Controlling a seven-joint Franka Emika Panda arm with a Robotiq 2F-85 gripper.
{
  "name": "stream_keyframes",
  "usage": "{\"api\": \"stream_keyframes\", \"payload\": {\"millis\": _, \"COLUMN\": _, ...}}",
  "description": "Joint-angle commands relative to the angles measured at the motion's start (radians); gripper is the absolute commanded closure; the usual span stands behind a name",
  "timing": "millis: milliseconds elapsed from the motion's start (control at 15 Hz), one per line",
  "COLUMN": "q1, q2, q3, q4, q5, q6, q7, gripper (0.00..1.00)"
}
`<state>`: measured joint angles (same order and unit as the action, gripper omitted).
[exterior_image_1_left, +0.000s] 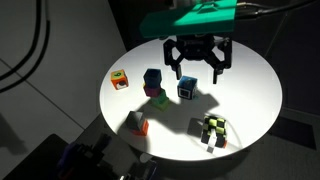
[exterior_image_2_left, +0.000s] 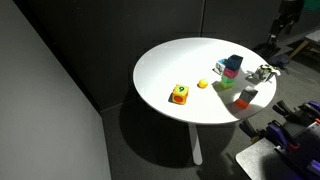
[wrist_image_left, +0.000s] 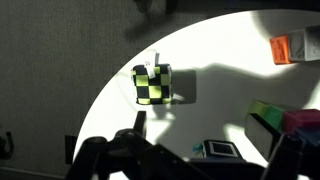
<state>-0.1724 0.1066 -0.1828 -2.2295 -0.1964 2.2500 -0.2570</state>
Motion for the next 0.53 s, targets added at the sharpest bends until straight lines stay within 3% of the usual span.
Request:
{"api": "stream_keyframes", "payload": {"millis": 0, "q1": -0.020, "q2": 0.065, "q3": -0.003, "q4": 0.015, "q5": 0.024, "q6": 0.043, "q7": 0.001, "gripper": 0.00}}
{"api": "stream_keyframes", "payload": {"millis": 467, "q1": -0.038, "q2": 0.158, "q3": 0.001, "q4": 0.002, "q5": 0.027, "q6": 0.221, "q7": 0.001, "gripper": 0.00}}
